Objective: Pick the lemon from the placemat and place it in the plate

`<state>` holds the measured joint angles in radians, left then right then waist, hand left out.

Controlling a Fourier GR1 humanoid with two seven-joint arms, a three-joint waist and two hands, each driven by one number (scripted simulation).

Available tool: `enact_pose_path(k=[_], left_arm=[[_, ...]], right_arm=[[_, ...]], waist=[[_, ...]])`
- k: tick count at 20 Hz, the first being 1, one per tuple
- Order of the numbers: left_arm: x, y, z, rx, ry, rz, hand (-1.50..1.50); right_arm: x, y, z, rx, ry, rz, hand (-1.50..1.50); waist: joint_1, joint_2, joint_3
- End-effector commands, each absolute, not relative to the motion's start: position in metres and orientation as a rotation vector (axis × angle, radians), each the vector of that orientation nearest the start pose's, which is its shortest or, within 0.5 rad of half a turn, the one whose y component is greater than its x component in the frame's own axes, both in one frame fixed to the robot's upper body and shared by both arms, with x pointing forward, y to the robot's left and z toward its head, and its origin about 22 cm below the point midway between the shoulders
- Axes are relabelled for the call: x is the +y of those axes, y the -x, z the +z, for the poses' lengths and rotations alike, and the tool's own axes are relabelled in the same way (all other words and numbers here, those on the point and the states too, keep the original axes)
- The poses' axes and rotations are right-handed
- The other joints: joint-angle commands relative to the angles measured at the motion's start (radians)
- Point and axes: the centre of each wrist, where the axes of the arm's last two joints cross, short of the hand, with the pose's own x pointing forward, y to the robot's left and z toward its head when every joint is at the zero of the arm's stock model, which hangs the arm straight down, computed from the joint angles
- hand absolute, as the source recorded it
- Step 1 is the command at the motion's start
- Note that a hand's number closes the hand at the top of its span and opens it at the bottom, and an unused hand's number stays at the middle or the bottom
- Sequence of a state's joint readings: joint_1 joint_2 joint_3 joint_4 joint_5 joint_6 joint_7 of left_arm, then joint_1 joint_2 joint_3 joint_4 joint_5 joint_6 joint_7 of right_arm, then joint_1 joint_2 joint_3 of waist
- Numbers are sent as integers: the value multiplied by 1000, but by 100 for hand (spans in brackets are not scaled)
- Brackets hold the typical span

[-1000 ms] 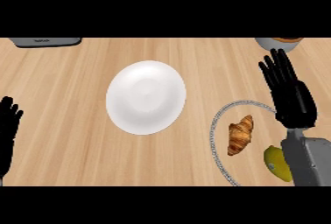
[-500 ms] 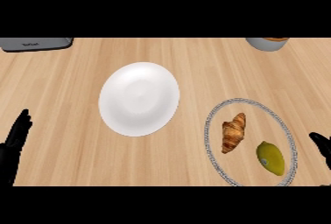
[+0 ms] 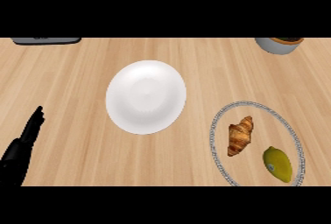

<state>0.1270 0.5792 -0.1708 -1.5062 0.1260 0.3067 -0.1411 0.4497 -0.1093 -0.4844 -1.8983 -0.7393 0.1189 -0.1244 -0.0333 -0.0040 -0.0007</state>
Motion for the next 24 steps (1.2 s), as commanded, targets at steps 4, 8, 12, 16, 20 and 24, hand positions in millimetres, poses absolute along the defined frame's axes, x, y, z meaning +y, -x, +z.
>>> enact_pose_path(k=[4, 8, 12, 16, 20, 24], left_arm=[[342, -209, 4, -1507, -479, -288, 0], [352, -222, 4, -1504, -473, -287, 0], [331, -219, -5, -1512, -478, -277, 0], [349, -212, 17, -1523, -480, -290, 0], [310, -211, -11, -1537, -473, -301, 0], [324, -208, -10, -1520, -467, -296, 0]], right_arm=[[-412, -67, 66, -1605, 218, -277, -150], [-426, -76, 67, -1496, 203, -178, -150], [-433, -93, 78, -1398, 192, -81, -150], [-438, -115, 74, -1334, 170, 36, -150], [-447, -141, 59, -1280, 134, 134, -150], [-429, -159, 62, -1194, 162, 279, -150]], waist=[[28, 4, 0], [27, 6, 0], [34, 5, 0], [43, 3, 1], [43, 6, 2], [43, 5, 1]])
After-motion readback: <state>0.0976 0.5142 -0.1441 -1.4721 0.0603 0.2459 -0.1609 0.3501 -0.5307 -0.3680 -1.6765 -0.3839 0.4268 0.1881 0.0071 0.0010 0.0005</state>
